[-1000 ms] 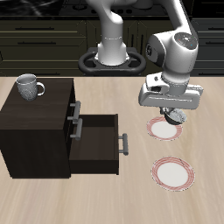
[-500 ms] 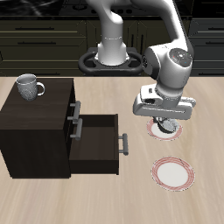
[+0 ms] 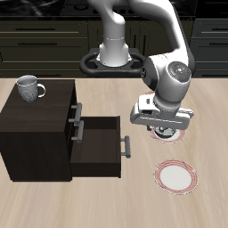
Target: Place the bowl on the middle plate relative to the robot
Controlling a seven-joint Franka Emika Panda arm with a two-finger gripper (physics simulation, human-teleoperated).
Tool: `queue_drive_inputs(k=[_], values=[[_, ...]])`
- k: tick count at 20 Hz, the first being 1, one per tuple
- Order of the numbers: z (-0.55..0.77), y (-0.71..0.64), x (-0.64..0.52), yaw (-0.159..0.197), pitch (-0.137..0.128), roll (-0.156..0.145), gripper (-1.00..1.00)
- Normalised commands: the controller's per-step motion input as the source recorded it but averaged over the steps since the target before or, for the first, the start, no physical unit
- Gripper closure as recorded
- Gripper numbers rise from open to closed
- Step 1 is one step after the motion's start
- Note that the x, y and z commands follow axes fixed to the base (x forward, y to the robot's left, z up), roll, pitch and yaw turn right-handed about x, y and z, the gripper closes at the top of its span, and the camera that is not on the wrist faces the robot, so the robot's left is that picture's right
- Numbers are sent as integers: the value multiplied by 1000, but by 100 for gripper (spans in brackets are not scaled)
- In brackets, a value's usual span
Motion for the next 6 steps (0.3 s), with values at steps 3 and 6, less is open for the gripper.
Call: queue_drive_inputs(k=[3,6], values=[[59,0,-55,-14,7,18,-100],[206,-20,-51,-16,-29,11,-100]])
